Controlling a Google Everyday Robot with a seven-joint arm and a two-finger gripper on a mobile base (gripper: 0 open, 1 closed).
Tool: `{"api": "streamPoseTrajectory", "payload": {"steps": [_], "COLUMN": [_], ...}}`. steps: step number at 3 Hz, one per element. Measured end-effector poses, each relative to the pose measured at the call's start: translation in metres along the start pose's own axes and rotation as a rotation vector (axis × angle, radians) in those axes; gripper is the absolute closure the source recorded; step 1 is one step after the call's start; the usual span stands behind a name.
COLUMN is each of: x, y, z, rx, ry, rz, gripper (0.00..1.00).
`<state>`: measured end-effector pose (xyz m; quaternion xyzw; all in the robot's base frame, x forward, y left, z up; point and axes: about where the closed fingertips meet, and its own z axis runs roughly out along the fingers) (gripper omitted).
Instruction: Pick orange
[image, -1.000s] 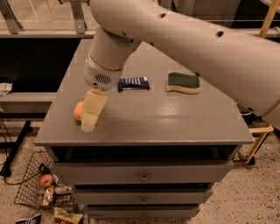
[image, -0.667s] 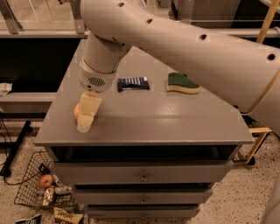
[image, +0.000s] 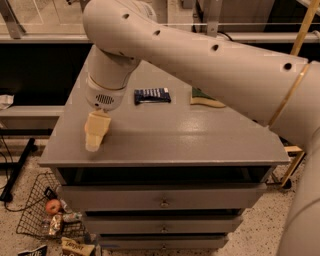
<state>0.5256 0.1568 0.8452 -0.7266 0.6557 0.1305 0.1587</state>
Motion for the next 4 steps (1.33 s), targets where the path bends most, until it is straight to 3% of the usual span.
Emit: {"api": "streamPoseTrajectory", "payload": {"steps": [2, 3, 4], "x": [-0.001, -0.002, -0.006], "y": [-0.003, -0.012, -0.021], "z": [0.003, -0.024, -0.064], "rx": [-0.005, 0.015, 0.051], "ry": [-0.016, -0.1, -0.18], "rz": [0.002, -0.004, -0.03], "gripper": [0.64, 0.88, 1.0]}}
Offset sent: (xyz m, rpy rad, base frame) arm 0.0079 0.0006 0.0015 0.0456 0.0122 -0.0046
